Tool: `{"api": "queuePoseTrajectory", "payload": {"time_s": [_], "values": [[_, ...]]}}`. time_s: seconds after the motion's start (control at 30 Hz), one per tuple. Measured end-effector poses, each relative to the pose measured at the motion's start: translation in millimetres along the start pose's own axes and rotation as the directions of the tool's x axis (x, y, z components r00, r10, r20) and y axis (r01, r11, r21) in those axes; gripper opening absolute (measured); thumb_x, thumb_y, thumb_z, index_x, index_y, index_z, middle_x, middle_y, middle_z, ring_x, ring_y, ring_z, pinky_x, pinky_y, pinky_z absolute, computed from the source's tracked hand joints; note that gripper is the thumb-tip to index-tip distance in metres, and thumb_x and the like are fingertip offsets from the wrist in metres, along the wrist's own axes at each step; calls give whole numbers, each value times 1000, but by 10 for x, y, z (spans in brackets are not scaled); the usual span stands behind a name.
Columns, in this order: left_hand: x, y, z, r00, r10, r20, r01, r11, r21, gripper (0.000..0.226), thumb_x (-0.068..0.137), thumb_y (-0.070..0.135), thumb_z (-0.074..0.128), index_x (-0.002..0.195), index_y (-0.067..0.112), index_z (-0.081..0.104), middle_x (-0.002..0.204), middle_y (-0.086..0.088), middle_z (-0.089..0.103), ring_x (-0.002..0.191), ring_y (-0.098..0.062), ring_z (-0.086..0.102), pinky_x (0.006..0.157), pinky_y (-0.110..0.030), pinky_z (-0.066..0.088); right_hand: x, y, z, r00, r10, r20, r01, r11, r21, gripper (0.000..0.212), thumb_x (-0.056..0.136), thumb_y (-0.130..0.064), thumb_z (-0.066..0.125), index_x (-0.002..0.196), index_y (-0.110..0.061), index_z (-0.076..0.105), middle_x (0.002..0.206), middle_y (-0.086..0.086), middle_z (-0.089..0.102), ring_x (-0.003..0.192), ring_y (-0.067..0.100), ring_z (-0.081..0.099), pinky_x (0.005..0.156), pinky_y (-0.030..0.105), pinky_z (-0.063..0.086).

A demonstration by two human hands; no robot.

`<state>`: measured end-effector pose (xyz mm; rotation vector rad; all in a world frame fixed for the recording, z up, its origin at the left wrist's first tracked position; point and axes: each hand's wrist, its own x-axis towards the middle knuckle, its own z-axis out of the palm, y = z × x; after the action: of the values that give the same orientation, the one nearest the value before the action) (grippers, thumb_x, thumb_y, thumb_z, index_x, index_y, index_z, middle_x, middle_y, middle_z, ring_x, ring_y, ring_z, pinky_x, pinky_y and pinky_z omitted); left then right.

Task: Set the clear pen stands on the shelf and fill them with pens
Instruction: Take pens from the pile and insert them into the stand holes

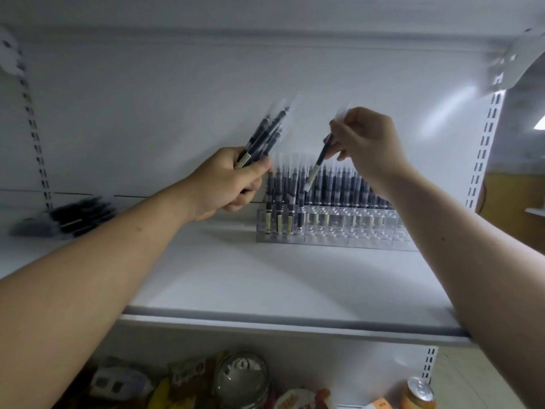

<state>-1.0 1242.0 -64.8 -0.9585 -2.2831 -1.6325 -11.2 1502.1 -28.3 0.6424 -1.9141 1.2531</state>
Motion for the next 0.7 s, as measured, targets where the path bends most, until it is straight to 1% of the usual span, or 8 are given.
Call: {"api": "queuePoseTrajectory", "payload": {"time_s": [0.1, 0.2, 0.33, 0.4, 0.47, 0.5, 0.53, 0.7], "values": [[13, -12, -7, 999, 1, -37, -1, 1000, 10, 19, 112, 27, 50, 105, 10, 55, 63, 4, 36, 48, -14, 27, 45, -23, 21, -45, 5, 31, 995, -12, 95, 24, 992, -127, 18, 105, -14, 58, 102, 2, 66, 86, 7, 78, 72, 21, 79, 70, 45, 60], [21, -22, -26, 999, 7, -47, -6, 1000, 23, 19, 113, 27, 50, 106, 9, 53, 63, 5, 36, 48, -14, 28, 45, -24, 21, -74, -14, 56, 988, -2, 154, 26, 988, -155, 18, 105, -14, 59, 100, 2, 65, 85, 8, 78, 72, 21, 79, 74, 55, 61], [25, -33, -31, 999, 8, -43, -6, 999, 40, 19, 113, 27, 49, 108, 9, 52, 63, 4, 35, 47, -12, 29, 44, -23, 22, -101, -58, 76, 979, 15, 202, 24, 981, -191, 17, 105, -15, 60, 100, 1, 65, 83, 6, 78, 73, 20, 79, 76, 60, 60], [27, -41, -26, 999, 10, -43, -8, 999, 49, 19, 113, 27, 49, 107, 9, 51, 63, 5, 35, 47, -12, 28, 44, -23, 22, -127, -77, 89, 968, 28, 251, 29, 975, -222, 15, 104, -18, 61, 99, -5, 66, 79, 3, 78, 74, 28, 78, 72, 65, 58], [31, -48, -26, 999, 16, -37, -13, 998, 58, 20, 113, 28, 49, 106, 9, 50, 62, 6, 36, 47, -12, 28, 44, -23, 22, -154, -77, 119, 949, 44, 313, 40, 966, -256, 13, 104, -21, 62, 96, -11, 66, 78, -3, 78, 77, 42, 76, 69, 69, 56], [32, -48, -28, 999, 18, -32, -16, 998, 62, 20, 113, 28, 49, 106, 9, 49, 63, 6, 36, 47, -12, 28, 44, -23, 22, -165, -69, 139, 938, 52, 344, 46, 961, -271, 14, 104, -23, 62, 94, -13, 66, 78, -5, 78, 79, 47, 74, 68, 70, 56], [32, -48, -31, 999, 21, -27, -19, 998, 66, 19, 113, 28, 49, 107, 10, 49, 63, 5, 36, 47, -13, 29, 44, -24, 22, -175, -64, 160, 927, 60, 370, 53, 957, -287, 14, 103, -24, 63, 93, -14, 65, 78, -7, 78, 79, 49, 73, 68, 70, 56], [28, -49, -30, 1000, 26, -12, -25, 997, 66, 17, 113, 28, 50, 109, 11, 49, 64, 5, 36, 47, -13, 29, 45, -24, 21, -176, -52, 179, 912, 78, 403, 66, 941, -332, 15, 103, -26, 63, 93, -15, 65, 80, -8, 78, 79, 42, 76, 70, 68, 58]]}}
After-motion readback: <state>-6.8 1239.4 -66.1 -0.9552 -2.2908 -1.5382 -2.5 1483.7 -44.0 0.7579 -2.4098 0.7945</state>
